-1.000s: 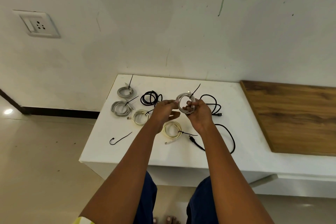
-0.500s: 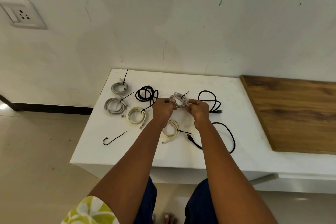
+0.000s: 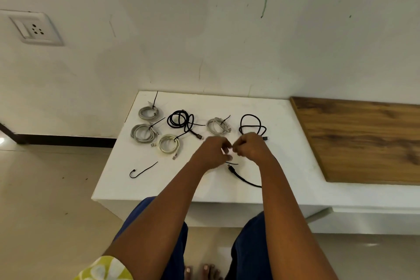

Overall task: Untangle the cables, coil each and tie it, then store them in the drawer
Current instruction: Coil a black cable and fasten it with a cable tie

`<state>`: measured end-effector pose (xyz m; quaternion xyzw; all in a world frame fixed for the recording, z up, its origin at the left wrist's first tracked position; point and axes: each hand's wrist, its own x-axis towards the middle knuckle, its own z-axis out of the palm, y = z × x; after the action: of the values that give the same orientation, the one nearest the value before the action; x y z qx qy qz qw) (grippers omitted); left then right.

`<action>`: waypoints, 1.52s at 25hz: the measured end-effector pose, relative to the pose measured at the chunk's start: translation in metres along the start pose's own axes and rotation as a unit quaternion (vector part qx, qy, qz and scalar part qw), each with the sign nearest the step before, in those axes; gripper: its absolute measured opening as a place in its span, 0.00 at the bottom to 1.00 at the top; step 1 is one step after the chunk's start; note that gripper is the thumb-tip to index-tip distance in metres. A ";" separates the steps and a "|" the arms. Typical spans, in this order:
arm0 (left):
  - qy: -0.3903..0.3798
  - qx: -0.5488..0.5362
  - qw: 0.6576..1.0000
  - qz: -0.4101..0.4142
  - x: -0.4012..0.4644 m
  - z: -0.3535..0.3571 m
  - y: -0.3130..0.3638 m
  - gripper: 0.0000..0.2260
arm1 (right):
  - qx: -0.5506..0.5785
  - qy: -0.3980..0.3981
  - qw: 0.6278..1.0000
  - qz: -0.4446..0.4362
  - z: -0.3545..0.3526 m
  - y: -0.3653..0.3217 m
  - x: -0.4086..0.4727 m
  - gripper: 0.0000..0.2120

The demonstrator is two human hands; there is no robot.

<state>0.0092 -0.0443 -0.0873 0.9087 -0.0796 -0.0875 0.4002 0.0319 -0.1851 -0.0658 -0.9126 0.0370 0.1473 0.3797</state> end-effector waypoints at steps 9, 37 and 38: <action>-0.055 0.175 0.981 0.069 -0.019 0.043 0.005 0.18 | -0.142 -0.037 0.988 0.044 -0.001 0.021 -0.042 0.15; 0.152 -0.124 0.980 0.003 -0.049 -0.031 0.005 0.14 | 0.157 0.068 0.971 -0.166 -0.003 -0.001 -0.071 0.12; 0.132 -0.184 0.974 0.013 -0.052 -0.030 0.009 0.14 | 0.164 0.089 0.969 -0.161 -0.002 0.000 -0.070 0.11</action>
<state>-0.0356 -0.0179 -0.0556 0.8219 -0.0202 0.0248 0.5687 -0.0341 -0.1894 -0.0433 -0.8413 -0.0531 -0.0054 0.5379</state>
